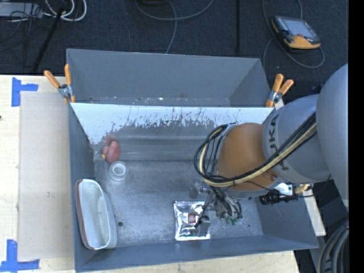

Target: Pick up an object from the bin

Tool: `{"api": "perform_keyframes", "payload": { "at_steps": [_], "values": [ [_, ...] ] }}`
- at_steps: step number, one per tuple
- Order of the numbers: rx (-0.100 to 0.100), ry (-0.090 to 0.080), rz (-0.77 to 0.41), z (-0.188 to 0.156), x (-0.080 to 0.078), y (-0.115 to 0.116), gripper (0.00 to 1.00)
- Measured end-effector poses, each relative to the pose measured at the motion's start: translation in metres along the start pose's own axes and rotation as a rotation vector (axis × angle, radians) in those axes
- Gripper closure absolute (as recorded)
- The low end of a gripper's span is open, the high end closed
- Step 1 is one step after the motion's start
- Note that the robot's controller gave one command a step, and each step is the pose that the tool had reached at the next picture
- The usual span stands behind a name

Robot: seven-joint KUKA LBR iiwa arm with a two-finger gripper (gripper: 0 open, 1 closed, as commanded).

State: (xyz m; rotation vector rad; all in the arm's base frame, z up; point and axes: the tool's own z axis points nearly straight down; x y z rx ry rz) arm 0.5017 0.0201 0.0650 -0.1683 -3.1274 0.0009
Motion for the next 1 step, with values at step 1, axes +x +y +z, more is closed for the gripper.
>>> {"api": "perform_keyframes", "payload": {
  "at_steps": [1],
  "values": [
    [-0.001,-0.008,0.002,-0.0044,-0.0027,0.0002,1.0]
  ]
}}
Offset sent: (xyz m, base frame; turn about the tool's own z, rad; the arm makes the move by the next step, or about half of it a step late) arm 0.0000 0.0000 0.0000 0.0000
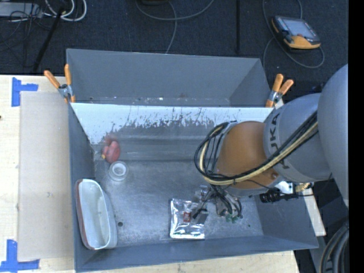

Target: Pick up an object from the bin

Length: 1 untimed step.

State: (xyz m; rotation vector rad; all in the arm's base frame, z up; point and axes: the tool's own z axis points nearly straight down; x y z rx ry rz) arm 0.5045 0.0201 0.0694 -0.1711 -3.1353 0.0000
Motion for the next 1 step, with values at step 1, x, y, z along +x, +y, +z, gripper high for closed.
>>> {"api": "perform_keyframes", "payload": {
  "at_steps": [1],
  "values": [
    [-0.001,-0.01,-0.053,-0.1536,-0.0124,-0.0026,1.0]
  ]
}}
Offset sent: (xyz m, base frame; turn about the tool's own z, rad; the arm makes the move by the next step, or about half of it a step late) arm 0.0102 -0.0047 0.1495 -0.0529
